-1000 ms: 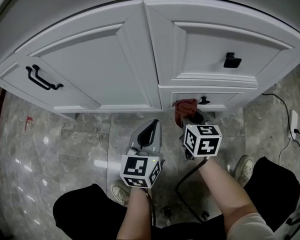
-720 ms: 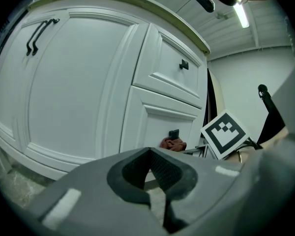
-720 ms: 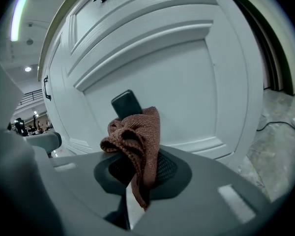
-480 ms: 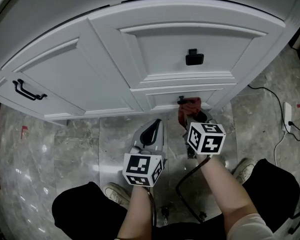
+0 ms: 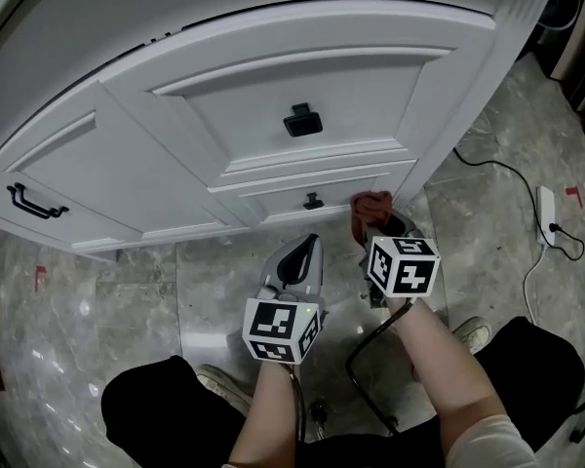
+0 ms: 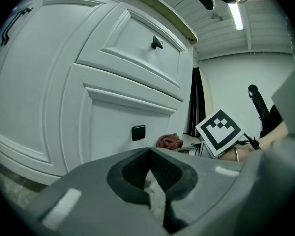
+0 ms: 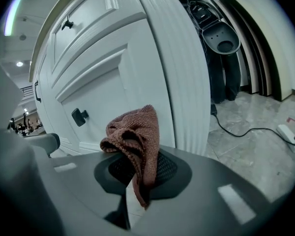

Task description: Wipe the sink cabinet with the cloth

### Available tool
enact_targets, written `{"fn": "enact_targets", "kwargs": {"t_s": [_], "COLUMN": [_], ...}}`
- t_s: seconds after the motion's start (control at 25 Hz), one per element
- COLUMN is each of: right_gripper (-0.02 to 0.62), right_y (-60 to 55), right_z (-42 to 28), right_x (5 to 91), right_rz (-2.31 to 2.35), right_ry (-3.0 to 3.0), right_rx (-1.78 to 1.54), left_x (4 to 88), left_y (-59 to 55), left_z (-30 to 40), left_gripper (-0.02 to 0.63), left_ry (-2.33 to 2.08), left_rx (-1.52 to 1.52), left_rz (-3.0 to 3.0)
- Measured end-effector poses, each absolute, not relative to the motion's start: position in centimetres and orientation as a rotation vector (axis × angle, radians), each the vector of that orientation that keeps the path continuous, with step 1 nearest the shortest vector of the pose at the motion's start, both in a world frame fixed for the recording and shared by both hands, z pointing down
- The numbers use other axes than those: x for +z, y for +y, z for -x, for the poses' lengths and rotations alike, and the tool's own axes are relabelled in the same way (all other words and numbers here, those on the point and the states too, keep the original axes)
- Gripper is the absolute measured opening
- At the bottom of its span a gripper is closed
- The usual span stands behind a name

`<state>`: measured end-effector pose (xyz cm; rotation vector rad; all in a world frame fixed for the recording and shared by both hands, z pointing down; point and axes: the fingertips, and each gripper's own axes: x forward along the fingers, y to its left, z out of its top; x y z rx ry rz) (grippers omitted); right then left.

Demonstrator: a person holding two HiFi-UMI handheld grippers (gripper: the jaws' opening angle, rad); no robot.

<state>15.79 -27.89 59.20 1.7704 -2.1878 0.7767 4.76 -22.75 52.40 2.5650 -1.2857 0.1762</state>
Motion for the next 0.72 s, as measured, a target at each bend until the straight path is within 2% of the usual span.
{"fn": "enact_targets", "kwargs": {"t_s": [0.4,0.56,0.72], "right_gripper": [0.078,0.078,0.078], "right_y": [-26.5,-24.2,-20.6], "right_z": [-18.9,-17.3,-15.2], "right_x": [56.6,51.5,45.0], "right_rz": [-1.897,-1.891,-1.857], "right_ry": [-2.110,-2.240,-2.353], "right_rx": [0.732,0.621,0.354], "left_x": [50.1,44.5,37.2], "left_y": [-22.1,-21.0,-18.3], "left_z": [-3.7,-2.4,-0.8], "left_gripper": [0.001,0.001,0.001], "left_ry": [-1.334,-1.423,-1.512], "left_rx": [0.145,-0.005,-0.169], "left_rz": [-2.586,-2.635,-2.693]}}
